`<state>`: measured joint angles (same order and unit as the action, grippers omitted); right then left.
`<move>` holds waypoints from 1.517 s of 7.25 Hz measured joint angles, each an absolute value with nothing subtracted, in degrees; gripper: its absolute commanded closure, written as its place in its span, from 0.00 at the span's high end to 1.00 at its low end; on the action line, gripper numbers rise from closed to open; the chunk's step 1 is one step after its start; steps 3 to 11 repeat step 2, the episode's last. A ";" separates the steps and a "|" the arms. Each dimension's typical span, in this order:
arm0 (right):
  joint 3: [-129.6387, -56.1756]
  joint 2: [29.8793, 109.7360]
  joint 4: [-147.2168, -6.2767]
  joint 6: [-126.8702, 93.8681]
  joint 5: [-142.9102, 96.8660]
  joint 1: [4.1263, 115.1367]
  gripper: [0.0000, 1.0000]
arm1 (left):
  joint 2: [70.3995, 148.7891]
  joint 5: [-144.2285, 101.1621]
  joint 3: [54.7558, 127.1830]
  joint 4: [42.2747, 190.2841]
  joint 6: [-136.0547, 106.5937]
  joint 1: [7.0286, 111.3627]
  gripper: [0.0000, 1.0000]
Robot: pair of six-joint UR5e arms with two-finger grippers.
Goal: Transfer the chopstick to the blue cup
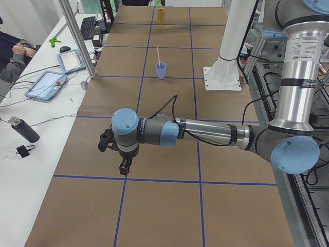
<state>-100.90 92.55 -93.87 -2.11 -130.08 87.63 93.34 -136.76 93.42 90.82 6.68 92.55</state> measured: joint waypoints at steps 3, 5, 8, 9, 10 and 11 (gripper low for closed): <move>-100.90 92.55 -93.88 -2.11 -130.41 87.57 1.00 | 93.34 -136.78 93.49 90.87 6.68 92.55 0.98; -100.90 92.55 -93.88 -2.11 -130.41 87.57 1.00 | 93.34 -136.78 93.49 90.87 6.68 92.55 0.98; -100.90 92.55 -93.88 -2.11 -130.41 87.57 1.00 | 93.34 -136.78 93.49 90.87 6.68 92.55 0.98; -100.90 92.55 -93.88 -2.11 -130.41 87.57 1.00 | 93.34 -136.78 93.49 90.87 6.68 92.55 0.98; -100.90 92.55 -93.88 -2.11 -130.41 87.57 1.00 | 93.34 -136.78 93.49 90.87 6.68 92.55 0.98; -100.90 92.55 -93.88 -2.11 -130.41 87.57 1.00 | 93.34 -136.78 93.49 90.87 6.68 92.55 0.98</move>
